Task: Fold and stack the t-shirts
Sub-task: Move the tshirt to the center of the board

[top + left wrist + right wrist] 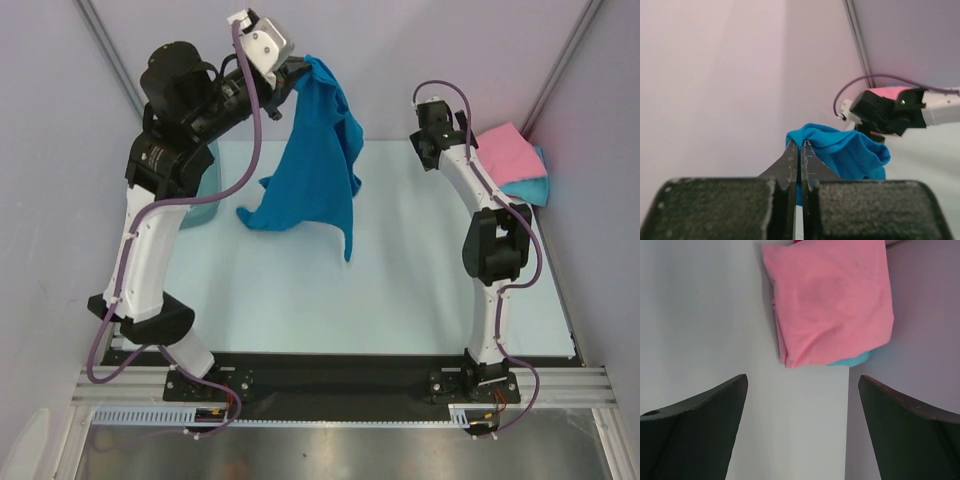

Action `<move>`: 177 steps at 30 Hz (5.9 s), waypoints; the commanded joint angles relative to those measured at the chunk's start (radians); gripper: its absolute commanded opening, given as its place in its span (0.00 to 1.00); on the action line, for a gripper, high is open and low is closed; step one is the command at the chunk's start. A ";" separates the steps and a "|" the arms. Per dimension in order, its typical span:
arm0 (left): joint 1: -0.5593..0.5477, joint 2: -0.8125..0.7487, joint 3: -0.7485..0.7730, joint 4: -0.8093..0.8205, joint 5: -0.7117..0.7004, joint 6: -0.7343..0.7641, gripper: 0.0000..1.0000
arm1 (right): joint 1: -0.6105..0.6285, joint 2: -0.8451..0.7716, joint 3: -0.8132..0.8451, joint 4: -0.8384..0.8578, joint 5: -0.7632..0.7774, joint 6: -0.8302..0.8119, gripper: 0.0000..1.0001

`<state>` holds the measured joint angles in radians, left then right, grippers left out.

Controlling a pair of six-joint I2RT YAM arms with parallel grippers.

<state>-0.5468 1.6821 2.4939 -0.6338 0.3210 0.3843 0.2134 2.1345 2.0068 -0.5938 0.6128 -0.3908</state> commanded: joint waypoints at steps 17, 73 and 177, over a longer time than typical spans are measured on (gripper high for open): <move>0.117 -0.107 -0.599 0.088 -0.293 0.148 0.00 | 0.046 -0.001 0.072 -0.063 -0.071 0.053 1.00; 0.200 0.117 -0.653 -0.007 -0.703 0.255 0.00 | 0.274 0.062 -0.198 -0.376 -0.861 -0.435 0.84; 0.173 0.360 -0.566 0.240 -0.350 -0.004 0.70 | 0.138 -0.305 0.119 -0.865 -1.002 -0.442 1.00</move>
<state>-0.3874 2.0682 1.8931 -0.4259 -0.0216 0.3927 0.3477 1.8267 2.1635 -1.2716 -0.3641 -0.8135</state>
